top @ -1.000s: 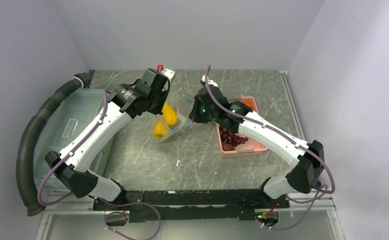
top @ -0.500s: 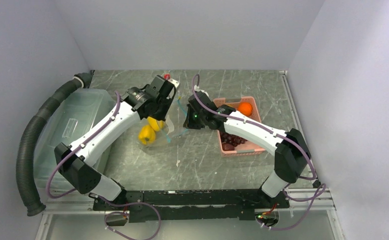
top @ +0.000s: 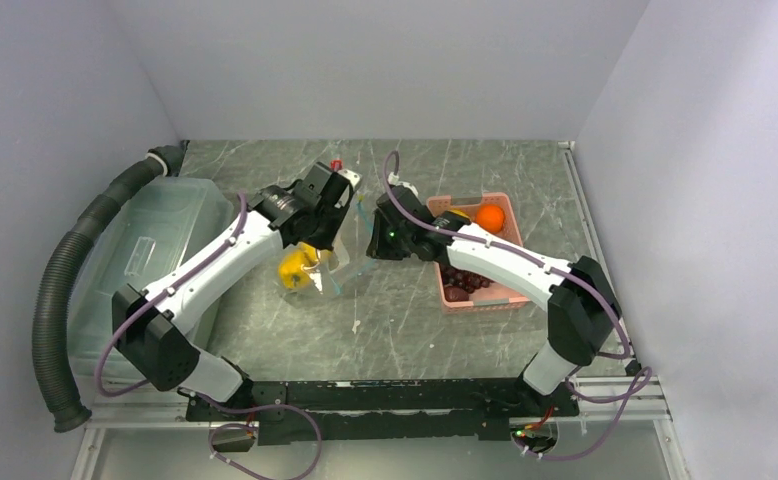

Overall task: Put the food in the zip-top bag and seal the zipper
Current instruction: Adjust the zipper food storage bag at the center of the board, then pick up the fake fruit from the bin.

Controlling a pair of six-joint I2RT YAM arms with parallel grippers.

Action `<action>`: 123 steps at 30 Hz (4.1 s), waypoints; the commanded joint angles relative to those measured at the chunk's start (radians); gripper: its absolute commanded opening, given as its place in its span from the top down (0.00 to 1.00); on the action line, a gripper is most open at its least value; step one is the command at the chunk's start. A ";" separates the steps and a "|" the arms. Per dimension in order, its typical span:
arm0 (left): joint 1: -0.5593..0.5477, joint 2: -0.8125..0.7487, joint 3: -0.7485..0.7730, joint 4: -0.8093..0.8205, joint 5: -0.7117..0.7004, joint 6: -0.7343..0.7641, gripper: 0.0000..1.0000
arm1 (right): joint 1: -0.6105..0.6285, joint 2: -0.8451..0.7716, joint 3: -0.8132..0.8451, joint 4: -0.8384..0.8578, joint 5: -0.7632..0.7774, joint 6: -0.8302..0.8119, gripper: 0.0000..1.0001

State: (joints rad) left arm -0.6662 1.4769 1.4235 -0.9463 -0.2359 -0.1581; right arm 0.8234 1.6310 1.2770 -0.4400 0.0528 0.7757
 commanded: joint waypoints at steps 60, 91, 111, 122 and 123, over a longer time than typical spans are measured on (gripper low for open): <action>0.042 -0.124 -0.066 0.092 0.030 0.020 1.00 | -0.453 0.202 0.208 -0.114 0.160 -0.516 0.06; 0.050 -0.086 -0.068 0.089 0.030 0.024 1.00 | -0.477 0.284 0.156 -0.052 0.238 -0.544 0.33; 0.051 -0.067 -0.067 0.087 0.038 0.020 1.00 | -0.456 -0.013 0.060 -0.091 0.229 -0.466 0.61; 0.051 -0.070 -0.066 0.088 0.035 0.019 1.00 | -0.304 -0.193 0.061 -0.073 0.126 -0.390 0.61; 0.051 -0.072 -0.067 0.087 0.036 0.019 1.00 | -0.293 -0.209 0.057 -0.061 0.102 -0.381 0.61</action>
State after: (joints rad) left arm -0.6201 1.4071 1.3613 -0.8799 -0.2070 -0.1501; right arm 0.4908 1.4948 1.3281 -0.5297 0.2157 0.3473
